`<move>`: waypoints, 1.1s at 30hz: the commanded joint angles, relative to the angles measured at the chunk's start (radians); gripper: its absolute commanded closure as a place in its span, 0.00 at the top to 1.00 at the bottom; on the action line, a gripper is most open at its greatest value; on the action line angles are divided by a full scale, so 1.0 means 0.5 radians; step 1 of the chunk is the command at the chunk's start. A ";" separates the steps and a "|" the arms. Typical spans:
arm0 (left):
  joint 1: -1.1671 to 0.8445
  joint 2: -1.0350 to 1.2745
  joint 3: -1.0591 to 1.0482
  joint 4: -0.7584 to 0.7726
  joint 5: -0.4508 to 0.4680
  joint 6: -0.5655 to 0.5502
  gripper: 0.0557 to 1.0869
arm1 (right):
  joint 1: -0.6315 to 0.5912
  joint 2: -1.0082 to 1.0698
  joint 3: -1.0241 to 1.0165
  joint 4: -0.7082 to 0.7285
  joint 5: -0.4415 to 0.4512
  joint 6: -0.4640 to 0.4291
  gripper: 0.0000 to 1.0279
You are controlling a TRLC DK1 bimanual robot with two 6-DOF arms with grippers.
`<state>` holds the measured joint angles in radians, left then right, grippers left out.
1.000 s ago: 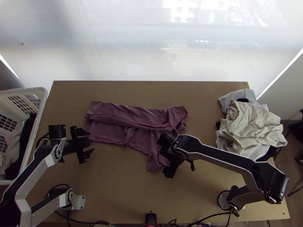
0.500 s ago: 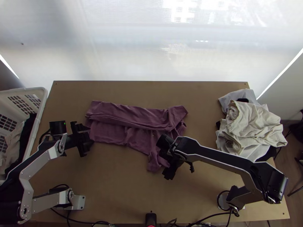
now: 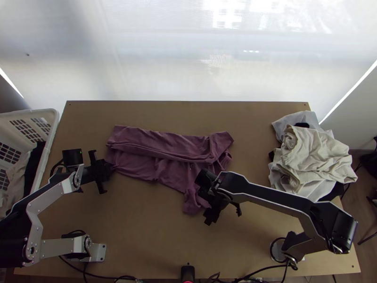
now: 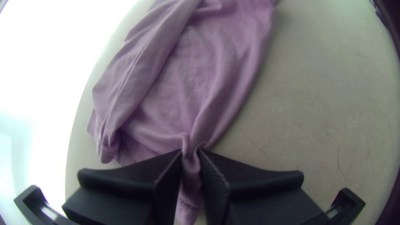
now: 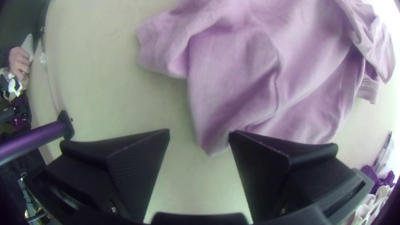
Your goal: Fold the t-shirt
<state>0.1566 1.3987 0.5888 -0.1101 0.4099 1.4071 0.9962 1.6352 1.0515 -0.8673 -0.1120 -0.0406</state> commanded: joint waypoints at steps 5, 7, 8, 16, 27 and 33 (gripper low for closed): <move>0.024 0.001 0.013 0.002 0.033 0.042 0.04 | -0.032 -0.015 -0.075 0.167 -0.006 0.001 0.24; 0.027 0.001 0.016 -0.010 0.033 0.039 0.04 | -0.032 -0.015 -0.109 0.228 -0.012 -0.008 0.12; 0.027 0.001 0.028 -0.038 0.033 0.027 0.04 | -0.032 -0.012 -0.124 0.250 -0.018 -0.014 0.06; 0.132 -0.021 0.338 -0.621 0.030 0.011 0.04 | -0.146 -0.104 -0.158 0.219 -0.074 -0.060 0.03; 0.251 -0.153 0.442 -0.881 0.039 -0.025 0.04 | -0.342 -0.408 -0.235 -0.036 -0.147 -0.124 0.03; 0.224 -0.303 0.436 -1.090 0.052 -0.019 0.04 | -0.281 -0.503 -0.302 -0.201 -0.267 -0.158 0.03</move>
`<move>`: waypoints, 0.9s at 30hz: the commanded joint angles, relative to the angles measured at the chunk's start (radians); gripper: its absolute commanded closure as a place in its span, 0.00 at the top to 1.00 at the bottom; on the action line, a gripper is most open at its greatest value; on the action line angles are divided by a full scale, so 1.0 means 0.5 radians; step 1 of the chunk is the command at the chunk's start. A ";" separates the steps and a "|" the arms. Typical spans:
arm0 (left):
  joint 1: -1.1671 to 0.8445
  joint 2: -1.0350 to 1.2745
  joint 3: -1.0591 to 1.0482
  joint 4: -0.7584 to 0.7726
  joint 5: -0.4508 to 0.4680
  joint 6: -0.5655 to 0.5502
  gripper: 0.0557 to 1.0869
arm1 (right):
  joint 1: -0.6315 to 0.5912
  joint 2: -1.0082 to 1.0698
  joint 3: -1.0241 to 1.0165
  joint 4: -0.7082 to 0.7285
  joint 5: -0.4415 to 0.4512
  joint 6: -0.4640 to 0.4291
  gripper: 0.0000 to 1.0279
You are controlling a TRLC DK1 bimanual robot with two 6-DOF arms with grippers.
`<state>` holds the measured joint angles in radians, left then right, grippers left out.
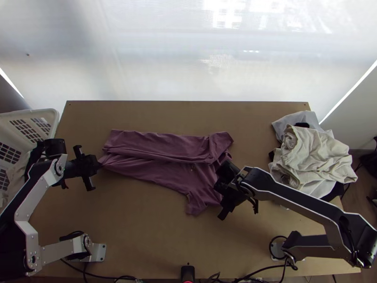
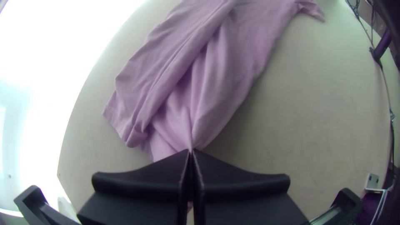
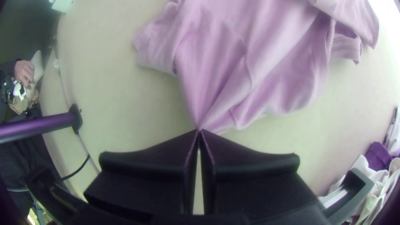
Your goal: Fold the t-shirt
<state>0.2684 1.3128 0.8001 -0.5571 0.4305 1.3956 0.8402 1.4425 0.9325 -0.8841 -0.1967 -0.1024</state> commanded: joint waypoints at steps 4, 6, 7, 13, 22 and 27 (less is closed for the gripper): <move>0.000 -0.202 0.001 -0.300 0.010 0.019 0.04 | 0.062 -0.182 -0.086 -0.278 -0.116 -0.077 0.03; 0.006 -0.242 0.004 -0.377 0.010 0.028 0.04 | 0.062 -0.204 -0.095 -0.327 -0.131 -0.096 0.03; 0.006 -0.273 0.004 -0.423 0.010 0.037 0.04 | 0.062 -0.213 -0.098 -0.355 -0.153 -0.108 0.03; 0.028 -0.432 0.026 -0.754 0.010 0.090 0.04 | 0.062 -0.265 -0.079 -0.502 -0.242 -0.160 0.03; 0.086 -0.521 0.075 -0.950 0.056 0.044 0.04 | -0.094 -0.302 0.056 -0.591 -0.309 -0.176 0.03; -0.034 -0.408 0.188 -0.858 0.075 -0.245 0.04 | -0.235 -0.185 0.255 -0.545 -0.306 -0.173 0.03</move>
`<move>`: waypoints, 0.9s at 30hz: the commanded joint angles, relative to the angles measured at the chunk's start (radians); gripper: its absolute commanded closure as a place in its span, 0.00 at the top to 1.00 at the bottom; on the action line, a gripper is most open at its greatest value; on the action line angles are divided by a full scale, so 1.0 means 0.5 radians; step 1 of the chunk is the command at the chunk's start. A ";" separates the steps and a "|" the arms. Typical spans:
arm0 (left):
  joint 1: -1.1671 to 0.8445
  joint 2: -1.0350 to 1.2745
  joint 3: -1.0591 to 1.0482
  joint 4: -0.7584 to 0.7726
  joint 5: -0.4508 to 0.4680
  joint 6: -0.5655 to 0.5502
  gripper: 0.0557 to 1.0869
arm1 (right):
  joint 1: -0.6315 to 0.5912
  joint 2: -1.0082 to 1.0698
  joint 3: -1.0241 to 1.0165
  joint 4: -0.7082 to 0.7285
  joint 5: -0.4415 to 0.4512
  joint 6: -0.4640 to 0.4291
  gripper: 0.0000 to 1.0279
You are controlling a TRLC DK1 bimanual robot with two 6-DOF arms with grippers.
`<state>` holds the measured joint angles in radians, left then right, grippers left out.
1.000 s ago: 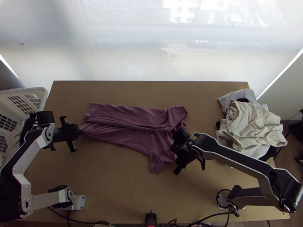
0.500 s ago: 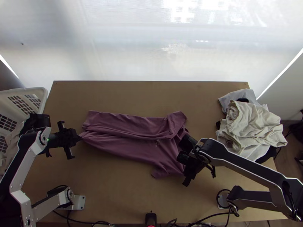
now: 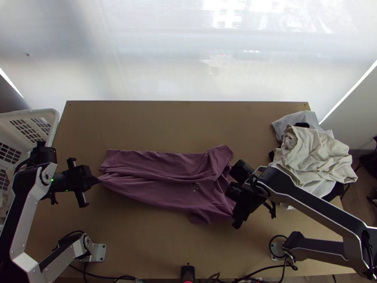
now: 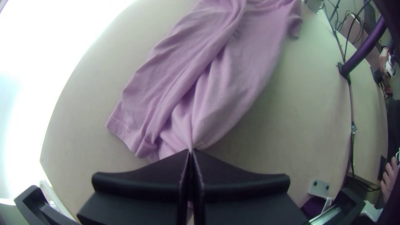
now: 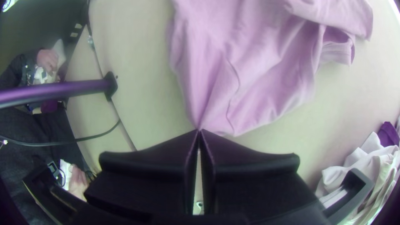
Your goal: Fold the t-shirt
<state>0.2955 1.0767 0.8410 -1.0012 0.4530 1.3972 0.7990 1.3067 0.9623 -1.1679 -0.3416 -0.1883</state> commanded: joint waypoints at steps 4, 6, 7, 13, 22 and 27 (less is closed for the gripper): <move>-0.158 0.270 0.291 0.113 0.030 -0.401 0.04 | -0.239 0.206 0.327 0.096 -0.016 -0.010 0.03; -0.161 0.390 0.371 0.137 0.033 -0.411 0.04 | -0.270 0.267 0.379 0.115 -0.016 -0.013 0.03; -0.164 0.460 0.407 0.165 0.030 -0.411 0.04 | -0.282 0.295 0.401 0.133 -0.016 -0.013 0.03; -0.109 0.807 0.622 0.223 0.027 -0.417 0.04 | -0.398 0.451 0.505 0.197 -0.016 -0.053 0.03; -0.069 0.970 0.604 0.300 -0.013 -0.349 0.04 | -0.650 0.620 0.585 0.225 -0.019 -0.120 0.03; -0.082 0.945 0.552 0.284 -0.013 -0.318 0.04 | -0.653 0.654 0.585 0.243 -0.038 -0.096 0.03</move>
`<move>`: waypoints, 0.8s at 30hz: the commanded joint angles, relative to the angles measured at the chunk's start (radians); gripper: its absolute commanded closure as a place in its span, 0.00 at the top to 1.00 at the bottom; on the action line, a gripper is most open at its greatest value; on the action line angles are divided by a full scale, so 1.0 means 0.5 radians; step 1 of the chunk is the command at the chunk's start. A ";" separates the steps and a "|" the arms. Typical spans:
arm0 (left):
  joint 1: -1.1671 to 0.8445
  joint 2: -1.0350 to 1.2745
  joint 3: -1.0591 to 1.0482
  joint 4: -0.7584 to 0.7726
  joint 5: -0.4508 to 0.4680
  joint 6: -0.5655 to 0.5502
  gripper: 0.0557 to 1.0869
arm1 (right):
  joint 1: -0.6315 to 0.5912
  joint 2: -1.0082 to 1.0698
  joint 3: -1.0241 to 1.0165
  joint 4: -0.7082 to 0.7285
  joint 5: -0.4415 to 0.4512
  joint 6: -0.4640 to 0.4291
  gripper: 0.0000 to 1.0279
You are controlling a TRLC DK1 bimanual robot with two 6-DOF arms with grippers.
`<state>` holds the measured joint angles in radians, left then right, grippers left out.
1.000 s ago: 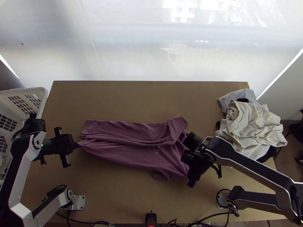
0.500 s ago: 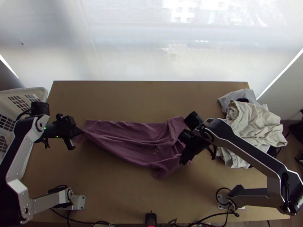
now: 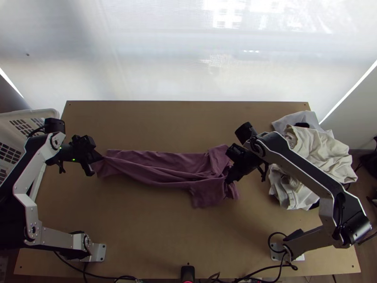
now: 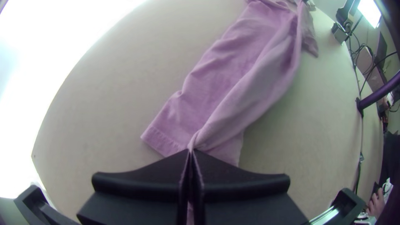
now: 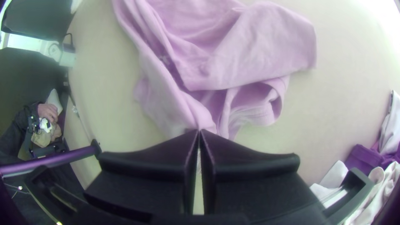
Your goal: Fold the t-shirt
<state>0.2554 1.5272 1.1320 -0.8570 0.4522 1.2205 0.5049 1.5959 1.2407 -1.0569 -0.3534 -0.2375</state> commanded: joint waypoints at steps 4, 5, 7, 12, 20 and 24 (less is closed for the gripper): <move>-0.097 0.194 -0.028 0.042 -0.036 0.001 0.04 | -0.071 0.189 0.083 0.107 -0.054 0.058 0.03; -0.127 0.225 -0.028 0.060 -0.055 -0.014 0.04 | -0.077 0.232 0.099 0.117 -0.063 0.058 0.03; -0.167 0.250 -0.028 0.106 -0.067 -0.033 0.04 | -0.120 0.290 0.105 0.159 -0.072 0.058 0.03; -0.152 0.253 0.065 0.143 -0.070 -0.048 0.04 | -0.307 0.321 0.120 0.159 -0.079 0.033 0.03; -0.072 0.271 0.077 0.112 -0.082 0.010 0.04 | -0.491 0.287 0.108 0.074 -0.079 -0.071 0.03; -0.097 0.244 -0.046 0.125 -0.091 0.047 0.04 | -0.494 0.278 0.065 0.080 -0.079 -0.080 0.03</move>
<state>0.2096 1.6577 1.1595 -0.7952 0.4133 1.2224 0.2932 1.7382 1.2930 -1.0073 -0.3927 -0.2607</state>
